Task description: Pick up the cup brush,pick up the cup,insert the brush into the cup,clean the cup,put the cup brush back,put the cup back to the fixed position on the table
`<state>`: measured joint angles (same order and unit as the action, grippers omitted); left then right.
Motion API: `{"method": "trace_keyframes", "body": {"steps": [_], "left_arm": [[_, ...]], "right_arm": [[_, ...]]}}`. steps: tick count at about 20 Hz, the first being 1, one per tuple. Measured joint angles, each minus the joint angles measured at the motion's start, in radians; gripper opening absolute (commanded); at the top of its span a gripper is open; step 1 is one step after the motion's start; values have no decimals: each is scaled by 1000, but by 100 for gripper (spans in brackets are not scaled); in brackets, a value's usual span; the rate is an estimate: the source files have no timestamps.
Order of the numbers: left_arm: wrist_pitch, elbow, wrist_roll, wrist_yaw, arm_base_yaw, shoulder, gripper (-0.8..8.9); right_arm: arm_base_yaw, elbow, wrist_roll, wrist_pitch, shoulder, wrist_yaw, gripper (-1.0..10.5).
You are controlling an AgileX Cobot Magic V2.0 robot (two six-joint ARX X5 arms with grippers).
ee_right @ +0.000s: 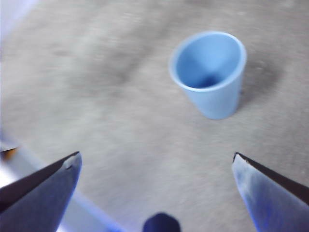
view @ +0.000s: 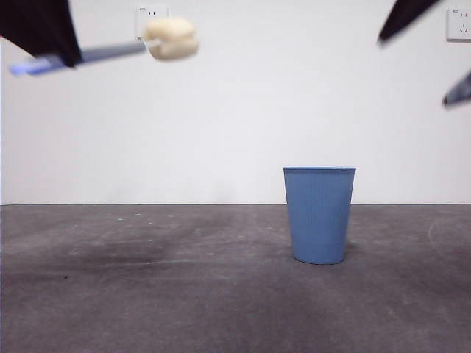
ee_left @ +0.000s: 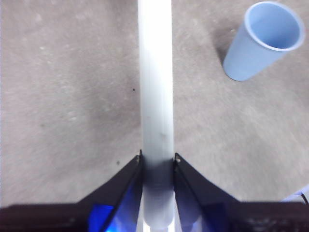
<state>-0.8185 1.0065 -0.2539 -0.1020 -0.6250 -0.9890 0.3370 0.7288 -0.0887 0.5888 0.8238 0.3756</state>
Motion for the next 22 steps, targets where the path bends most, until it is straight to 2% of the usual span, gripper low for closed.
{"method": "trace_keyframes", "body": {"steps": [6,10,13,22], "left_arm": [[-96,0,11,0,0,103,-8],[-134,0,26,0,0,103,-8],[-140,0,27,0,0,103,-8],[-154,0,29,0,0,103,-8]], "right_arm": [[187,-254,-85,-372,34,-272,599],[239,-353,-100,-625,119,-391,599],[239,-364,-90,-777,220,-426,599],[222,-368,-53,-1231,581,-432,599]]}}
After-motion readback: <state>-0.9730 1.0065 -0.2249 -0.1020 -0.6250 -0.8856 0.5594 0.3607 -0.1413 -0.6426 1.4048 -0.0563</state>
